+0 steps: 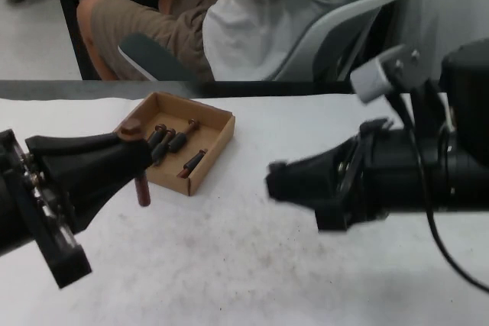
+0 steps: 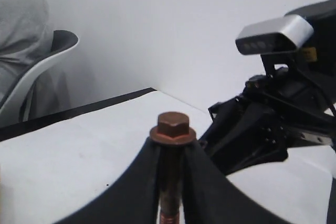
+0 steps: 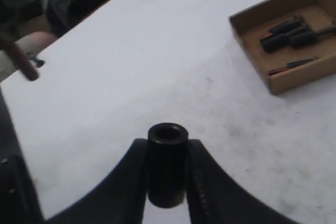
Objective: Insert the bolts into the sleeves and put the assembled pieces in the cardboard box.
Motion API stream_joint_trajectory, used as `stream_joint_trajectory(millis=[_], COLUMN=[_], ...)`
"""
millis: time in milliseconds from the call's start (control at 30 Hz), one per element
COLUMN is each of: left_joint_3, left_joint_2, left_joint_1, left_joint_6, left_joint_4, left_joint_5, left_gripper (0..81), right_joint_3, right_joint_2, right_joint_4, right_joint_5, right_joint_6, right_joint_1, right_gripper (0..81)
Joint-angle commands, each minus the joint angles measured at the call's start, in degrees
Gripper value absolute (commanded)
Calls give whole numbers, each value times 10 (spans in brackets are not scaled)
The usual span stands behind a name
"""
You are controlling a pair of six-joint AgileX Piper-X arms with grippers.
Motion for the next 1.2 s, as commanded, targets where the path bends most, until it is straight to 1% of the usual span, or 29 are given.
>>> stream_joint_trajectory(millis=[0, 100, 167, 400, 533, 600, 900, 1000, 1067, 1167], left_joint_3=[-1, -1, -1, -2, -2, -2, -2, -2, -2, -2], left_joint_2=[13, 39, 54, 97, 115, 123, 127, 127, 127, 127], left_joint_1=[-2, -6, -17, -82, -110, -117, -119, -119, -119, -119], left_joint_6=[-31, -71, -100, -166, -181, -194, -196, -196, -196, -200], left_joint_4=[-42, -92, -119, -168, -215, -231, -237, -237, -237, -237], left_joint_5=[3, -3, -21, -65, -91, -93, -103, -103, -103, -103], left_gripper=[8, 8, 8, 8, 8, 8, 8, 8, 8, 8], right_joint_3=[3, 3, 3, 3, 3, 3, 3, 3, 3, 3], right_joint_2=[-3, -1, -1, -1, -1, -1, -1, -1, -1, -1], right_joint_4=[-17, -17, -22, -73, -73, -73, -67, -58, -49, -38], right_joint_5=[-27, -17, -12, -2, -4, -5, -66, -103, -110, -110], right_joint_6=[13, 22, 22, 33, 33, 33, 30, -20, -54, -83], right_joint_1=[17, 28, 30, 30, 30, 30, 30, 30, 30, 30], right_gripper=[2, 2, 2, 2, 2, 2, 2, 2, 2, 2])
